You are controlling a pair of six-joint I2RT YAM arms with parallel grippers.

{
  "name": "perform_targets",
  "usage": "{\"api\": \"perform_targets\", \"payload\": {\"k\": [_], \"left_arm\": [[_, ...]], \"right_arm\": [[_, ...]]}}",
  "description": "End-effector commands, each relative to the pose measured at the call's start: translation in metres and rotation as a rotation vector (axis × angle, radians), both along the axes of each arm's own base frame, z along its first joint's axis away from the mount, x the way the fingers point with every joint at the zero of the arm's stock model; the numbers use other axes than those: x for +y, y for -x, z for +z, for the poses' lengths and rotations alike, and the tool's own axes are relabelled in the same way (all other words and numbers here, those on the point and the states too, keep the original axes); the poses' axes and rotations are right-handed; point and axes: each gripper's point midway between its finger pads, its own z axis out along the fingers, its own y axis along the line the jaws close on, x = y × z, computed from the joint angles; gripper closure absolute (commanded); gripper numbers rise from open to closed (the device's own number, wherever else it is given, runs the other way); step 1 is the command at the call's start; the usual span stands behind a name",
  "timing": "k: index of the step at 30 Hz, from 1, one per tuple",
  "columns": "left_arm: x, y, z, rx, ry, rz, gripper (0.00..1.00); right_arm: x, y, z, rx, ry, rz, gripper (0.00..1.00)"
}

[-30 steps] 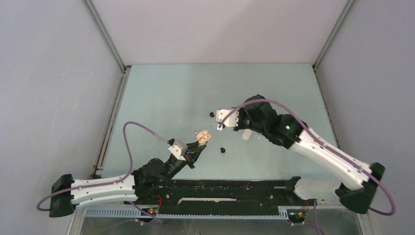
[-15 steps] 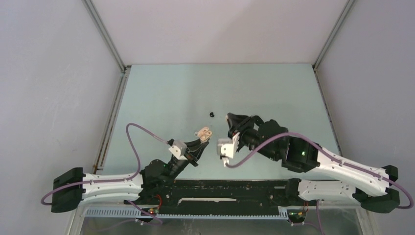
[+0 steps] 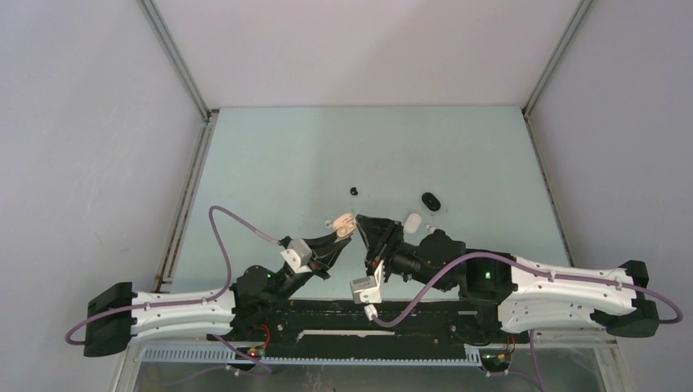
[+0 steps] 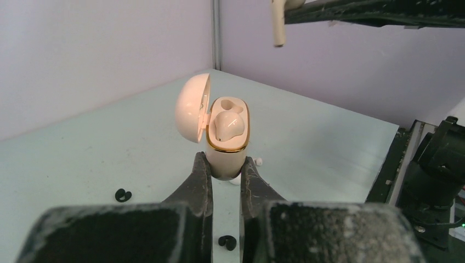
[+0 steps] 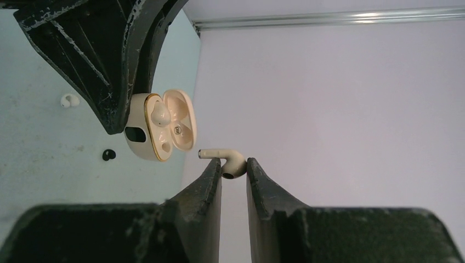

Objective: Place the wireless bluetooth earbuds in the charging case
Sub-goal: Place the charging case down.

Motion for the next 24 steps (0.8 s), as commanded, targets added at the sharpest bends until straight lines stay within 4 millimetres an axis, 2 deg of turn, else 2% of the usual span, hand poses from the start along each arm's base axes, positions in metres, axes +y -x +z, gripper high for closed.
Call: {"api": "perform_targets", "payload": {"k": [1,8,13,19,24], "left_arm": [[-0.003,0.007,0.027,-0.094,-0.006,-0.032,1.00],[-0.004,0.012,0.031,-0.119,-0.014,-0.059,1.00],[-0.003,0.015,0.034,-0.123,0.003,-0.072,1.00],[0.001,0.017,0.039,-0.113,0.045,-0.078,1.00],[0.001,0.019,0.041,-0.110,0.057,-0.089,1.00]], "right_arm": [[0.000,0.001,0.019,-0.083,-0.075,0.014,1.00],[0.008,0.005,0.015,-0.121,-0.081,0.048,1.00],[0.011,0.005,0.004,-0.151,-0.048,0.058,1.00],[0.010,0.006,-0.009,-0.197,-0.018,0.070,1.00],[0.009,0.003,-0.010,-0.223,-0.012,0.061,1.00]]}}
